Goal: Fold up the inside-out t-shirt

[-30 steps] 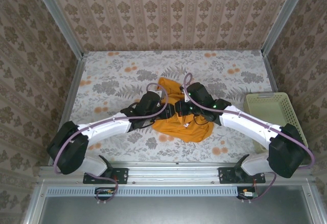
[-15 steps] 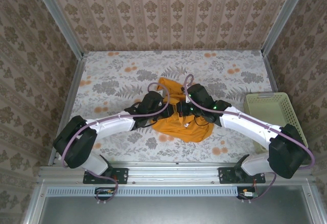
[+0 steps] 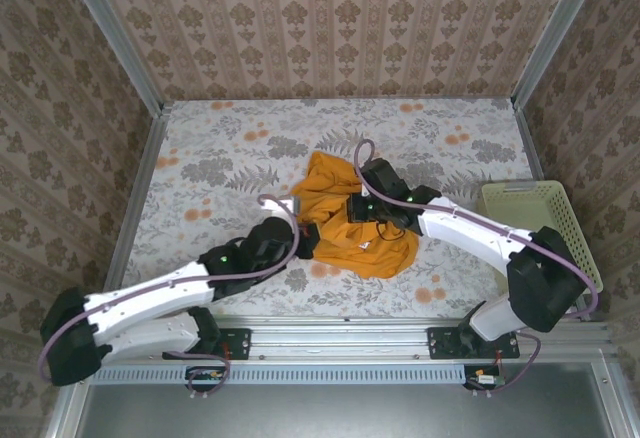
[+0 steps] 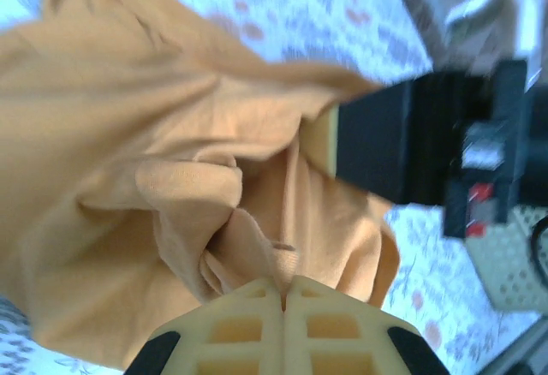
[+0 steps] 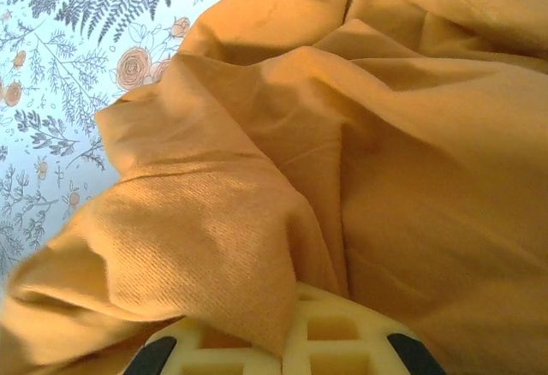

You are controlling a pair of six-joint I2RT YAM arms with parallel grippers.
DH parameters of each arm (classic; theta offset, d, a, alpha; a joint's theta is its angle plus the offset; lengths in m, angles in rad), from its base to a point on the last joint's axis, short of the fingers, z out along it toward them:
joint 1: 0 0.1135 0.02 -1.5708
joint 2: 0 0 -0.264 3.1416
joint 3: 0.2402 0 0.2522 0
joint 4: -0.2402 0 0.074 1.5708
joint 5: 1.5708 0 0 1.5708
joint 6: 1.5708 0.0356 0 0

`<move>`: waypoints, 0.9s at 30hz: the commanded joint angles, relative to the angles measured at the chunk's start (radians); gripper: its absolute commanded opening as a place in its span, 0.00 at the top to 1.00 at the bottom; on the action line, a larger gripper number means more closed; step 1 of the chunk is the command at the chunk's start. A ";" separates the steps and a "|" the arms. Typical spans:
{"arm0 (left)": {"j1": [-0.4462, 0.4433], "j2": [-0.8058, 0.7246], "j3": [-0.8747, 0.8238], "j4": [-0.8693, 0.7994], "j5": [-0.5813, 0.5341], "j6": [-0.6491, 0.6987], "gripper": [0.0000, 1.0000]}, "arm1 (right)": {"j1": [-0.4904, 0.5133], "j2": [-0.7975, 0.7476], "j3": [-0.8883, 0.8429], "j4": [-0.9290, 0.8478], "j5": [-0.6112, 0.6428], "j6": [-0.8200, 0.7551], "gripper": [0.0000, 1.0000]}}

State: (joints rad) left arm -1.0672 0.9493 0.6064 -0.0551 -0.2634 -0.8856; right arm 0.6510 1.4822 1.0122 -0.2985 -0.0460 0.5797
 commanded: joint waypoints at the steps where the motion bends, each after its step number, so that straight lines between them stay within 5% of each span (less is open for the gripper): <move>1: 0.057 -0.076 0.007 -0.116 -0.071 0.034 1.00 | -0.005 0.006 0.036 -0.026 0.008 -0.007 0.86; 6: 0.194 -0.114 0.065 -0.184 0.026 0.083 1.00 | 0.010 -0.064 0.038 -0.029 -0.009 -0.060 0.65; 11: 0.306 -0.143 0.075 -0.242 0.102 0.103 1.00 | -0.005 -0.160 0.026 -0.121 0.107 -0.099 0.50; 18: 0.414 -0.227 0.059 -0.320 0.154 0.126 1.00 | -0.107 -0.177 -0.016 -0.155 0.132 -0.103 0.29; 23: 0.441 -0.231 0.059 -0.331 0.190 0.122 1.00 | -0.109 -0.047 0.016 -0.092 0.033 -0.062 0.27; 27: 0.463 -0.241 0.084 -0.362 0.188 0.138 1.00 | -0.111 0.062 0.087 -0.095 0.004 -0.077 0.40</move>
State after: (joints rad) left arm -0.6235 0.7258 0.6525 -0.3790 -0.0925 -0.7815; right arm 0.5377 1.4994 1.0431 -0.3935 -0.0006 0.5053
